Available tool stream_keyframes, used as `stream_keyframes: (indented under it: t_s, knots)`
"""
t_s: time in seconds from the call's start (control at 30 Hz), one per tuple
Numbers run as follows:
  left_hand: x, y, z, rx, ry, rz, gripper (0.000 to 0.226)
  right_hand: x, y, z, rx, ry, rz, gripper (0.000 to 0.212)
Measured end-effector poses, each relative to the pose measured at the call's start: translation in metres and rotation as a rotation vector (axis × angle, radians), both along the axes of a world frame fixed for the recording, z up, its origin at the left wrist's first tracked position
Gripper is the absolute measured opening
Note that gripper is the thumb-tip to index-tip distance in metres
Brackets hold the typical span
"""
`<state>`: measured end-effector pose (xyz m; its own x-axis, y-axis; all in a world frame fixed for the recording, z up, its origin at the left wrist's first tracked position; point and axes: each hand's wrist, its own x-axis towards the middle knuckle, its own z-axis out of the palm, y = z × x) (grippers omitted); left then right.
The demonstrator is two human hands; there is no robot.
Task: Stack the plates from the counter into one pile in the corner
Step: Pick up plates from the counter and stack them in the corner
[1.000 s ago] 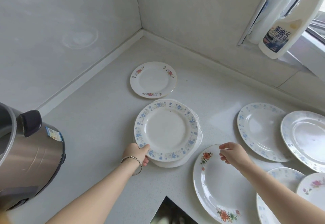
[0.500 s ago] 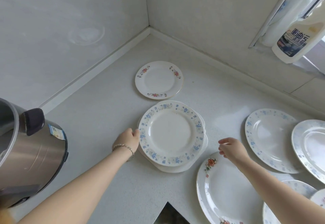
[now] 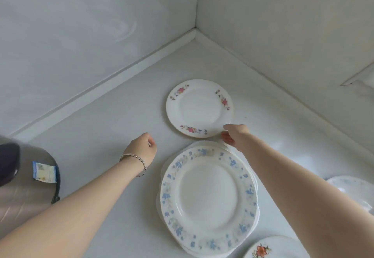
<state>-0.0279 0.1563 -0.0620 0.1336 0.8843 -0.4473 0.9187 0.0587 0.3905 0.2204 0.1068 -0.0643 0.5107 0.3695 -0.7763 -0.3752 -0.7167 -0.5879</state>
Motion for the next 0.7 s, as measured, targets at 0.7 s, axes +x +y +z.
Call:
stream_keyframes:
  t_s: [0.7]
  knots:
    - [-0.043,-0.039,-0.025,-0.135,-0.182,0.256,0.014,0.018,-0.096,0.056,0.303,0.000,-0.197,0.016]
